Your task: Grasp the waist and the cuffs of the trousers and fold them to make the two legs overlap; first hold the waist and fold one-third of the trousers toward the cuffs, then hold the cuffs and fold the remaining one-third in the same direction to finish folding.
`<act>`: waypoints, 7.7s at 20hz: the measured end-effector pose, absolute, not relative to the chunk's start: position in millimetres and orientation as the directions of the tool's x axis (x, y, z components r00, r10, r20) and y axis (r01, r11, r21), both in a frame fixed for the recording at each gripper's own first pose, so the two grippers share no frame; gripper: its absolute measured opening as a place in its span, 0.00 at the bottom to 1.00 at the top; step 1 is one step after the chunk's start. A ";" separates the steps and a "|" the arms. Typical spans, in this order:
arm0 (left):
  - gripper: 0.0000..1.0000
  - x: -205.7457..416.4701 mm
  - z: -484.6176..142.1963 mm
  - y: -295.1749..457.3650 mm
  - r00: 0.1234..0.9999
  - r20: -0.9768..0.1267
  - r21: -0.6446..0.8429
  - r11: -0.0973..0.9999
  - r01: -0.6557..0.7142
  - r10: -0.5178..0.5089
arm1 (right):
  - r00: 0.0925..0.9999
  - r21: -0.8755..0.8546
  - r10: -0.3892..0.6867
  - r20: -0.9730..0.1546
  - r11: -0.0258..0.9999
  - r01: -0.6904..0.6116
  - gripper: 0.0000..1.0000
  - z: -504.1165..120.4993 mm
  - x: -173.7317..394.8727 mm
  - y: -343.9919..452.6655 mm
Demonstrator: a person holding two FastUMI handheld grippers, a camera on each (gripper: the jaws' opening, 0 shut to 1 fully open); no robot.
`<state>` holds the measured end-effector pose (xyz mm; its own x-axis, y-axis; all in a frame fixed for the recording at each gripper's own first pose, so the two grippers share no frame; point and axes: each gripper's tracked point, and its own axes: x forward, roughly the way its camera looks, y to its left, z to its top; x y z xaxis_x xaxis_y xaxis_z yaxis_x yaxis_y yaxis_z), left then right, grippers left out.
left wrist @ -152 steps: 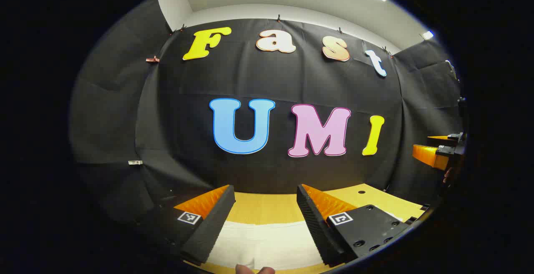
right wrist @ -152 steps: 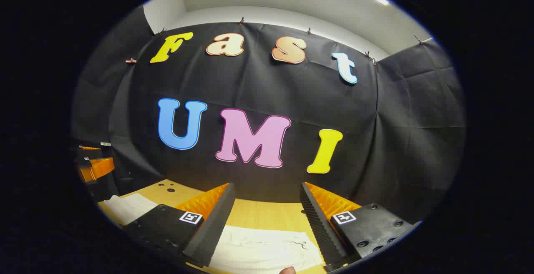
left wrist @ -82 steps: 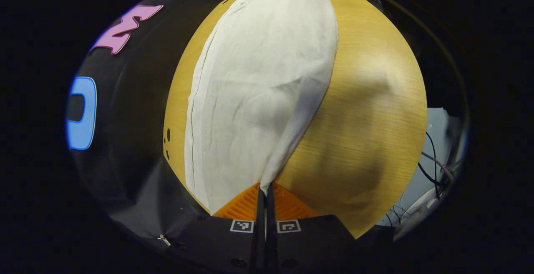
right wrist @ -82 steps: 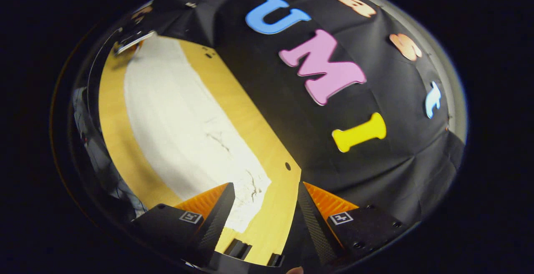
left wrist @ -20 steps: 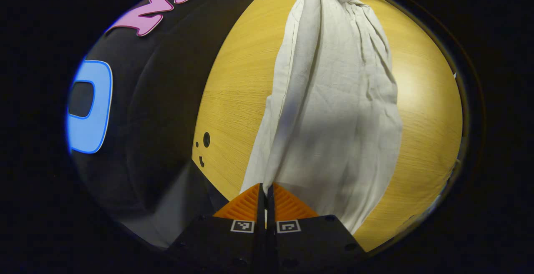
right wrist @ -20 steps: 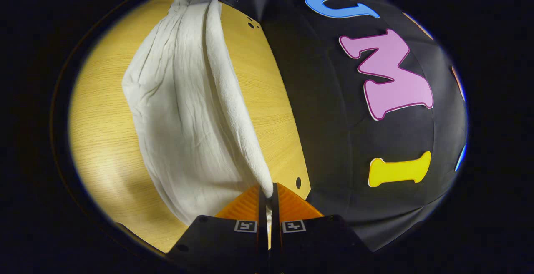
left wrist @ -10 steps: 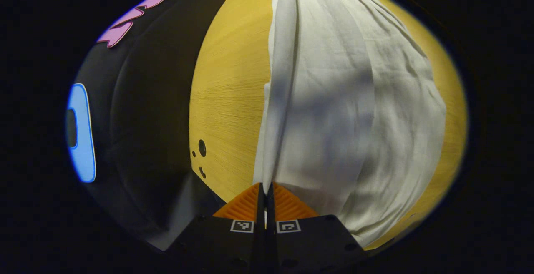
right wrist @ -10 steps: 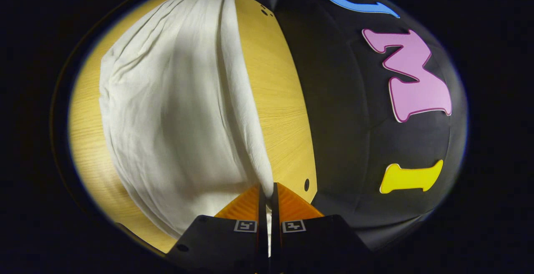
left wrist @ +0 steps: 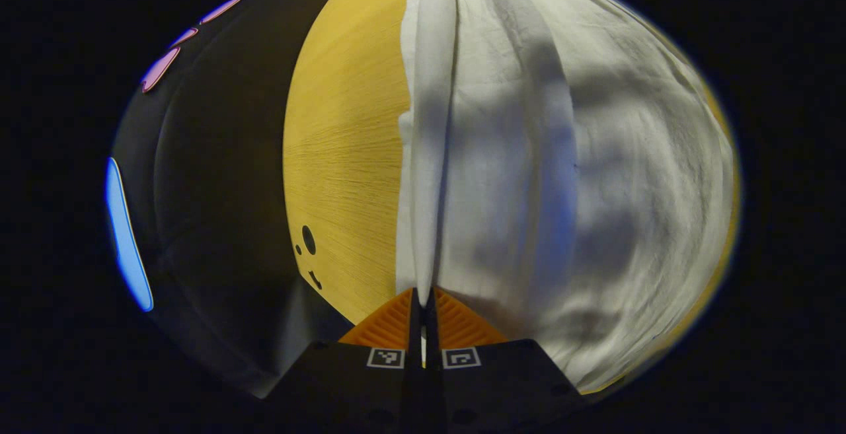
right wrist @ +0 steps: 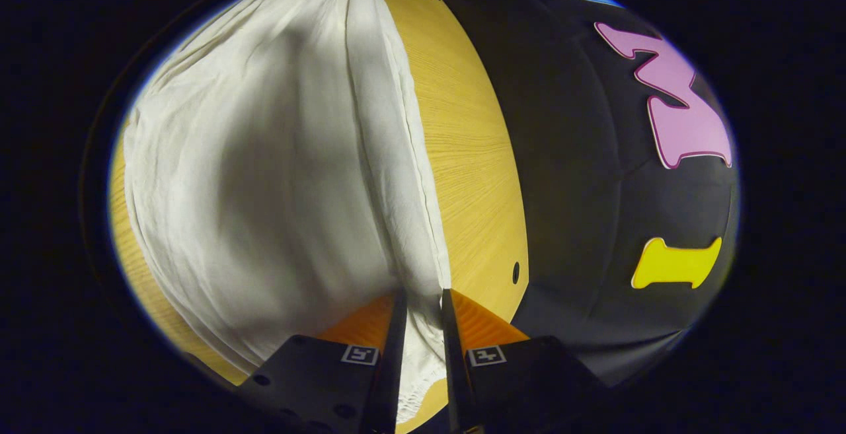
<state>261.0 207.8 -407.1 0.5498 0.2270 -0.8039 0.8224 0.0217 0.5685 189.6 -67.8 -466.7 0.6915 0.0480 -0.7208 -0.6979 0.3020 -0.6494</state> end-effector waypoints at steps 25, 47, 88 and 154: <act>0.96 103.0 -340.2 279.3 0.573 -0.731 0.645 0.650 0.402 0.371 | 0.684 -0.103 -0.097 -0.723 0.994 0.032 0.70 -384.5 65.3 -167.7; 0.96 59.6 -343.8 168.9 0.708 -0.703 -0.398 0.791 -0.464 0.062 | 0.581 0.409 -0.036 -0.813 0.675 0.614 0.78 -466.4 87.9 -162.5; 0.07 147.6 -401.3 163.3 0.681 -0.731 -0.573 0.580 -0.578 -0.043 | 0.798 0.524 -0.144 -0.586 0.684 0.508 0.12 -343.5 118.5 -174.7; 0.07 232.6 -218.4 -43.6 0.854 -0.369 -0.406 0.890 0.207 -0.367 | 0.695 0.615 0.311 -0.648 0.752 0.237 0.49 -306.1 -26.8 -95.4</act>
